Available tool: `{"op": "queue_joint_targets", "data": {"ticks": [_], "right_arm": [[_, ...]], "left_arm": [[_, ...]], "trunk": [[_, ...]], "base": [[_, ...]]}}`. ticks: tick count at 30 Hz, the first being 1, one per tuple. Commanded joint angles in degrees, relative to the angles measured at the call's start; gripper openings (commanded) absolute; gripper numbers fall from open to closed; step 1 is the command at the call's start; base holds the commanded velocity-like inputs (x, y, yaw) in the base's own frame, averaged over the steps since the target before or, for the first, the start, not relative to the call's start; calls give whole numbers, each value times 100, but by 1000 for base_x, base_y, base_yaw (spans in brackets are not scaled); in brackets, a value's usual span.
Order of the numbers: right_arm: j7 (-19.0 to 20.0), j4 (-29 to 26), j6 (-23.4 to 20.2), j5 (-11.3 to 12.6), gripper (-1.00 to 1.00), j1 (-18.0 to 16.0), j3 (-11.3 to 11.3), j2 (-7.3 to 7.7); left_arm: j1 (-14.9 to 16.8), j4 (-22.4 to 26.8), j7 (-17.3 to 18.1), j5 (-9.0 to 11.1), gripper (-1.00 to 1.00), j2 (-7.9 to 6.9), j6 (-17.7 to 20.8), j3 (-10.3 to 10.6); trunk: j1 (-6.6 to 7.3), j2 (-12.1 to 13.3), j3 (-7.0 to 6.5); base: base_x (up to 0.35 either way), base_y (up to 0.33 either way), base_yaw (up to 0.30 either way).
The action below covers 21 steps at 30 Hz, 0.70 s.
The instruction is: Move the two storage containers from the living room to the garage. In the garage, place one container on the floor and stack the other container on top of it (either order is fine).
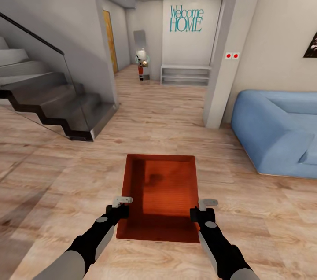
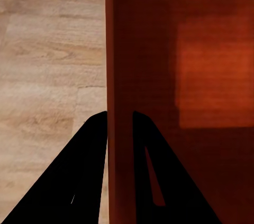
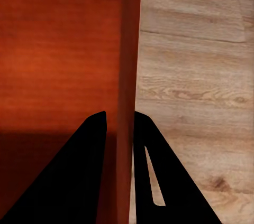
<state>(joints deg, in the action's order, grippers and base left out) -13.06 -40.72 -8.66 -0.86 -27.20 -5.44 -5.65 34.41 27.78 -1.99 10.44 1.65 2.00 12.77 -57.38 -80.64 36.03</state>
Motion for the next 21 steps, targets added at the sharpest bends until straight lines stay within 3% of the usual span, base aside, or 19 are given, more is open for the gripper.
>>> {"op": "queue_joint_targets", "data": {"ticks": [1,21], "right_arm": [[-54,-24,-48,-90,-100,-5,27,-164],[-47,-15,-48,-111,-100,-5,30,-163]], "left_arm": [[-4,-1,-47,48,-100,2,20,48],[-5,-1,-47,47,-100,4,21,50]], "trunk": [[-3,-2,5],[-3,-2,5]], "base": [[337,0,0],[337,0,0]]}}
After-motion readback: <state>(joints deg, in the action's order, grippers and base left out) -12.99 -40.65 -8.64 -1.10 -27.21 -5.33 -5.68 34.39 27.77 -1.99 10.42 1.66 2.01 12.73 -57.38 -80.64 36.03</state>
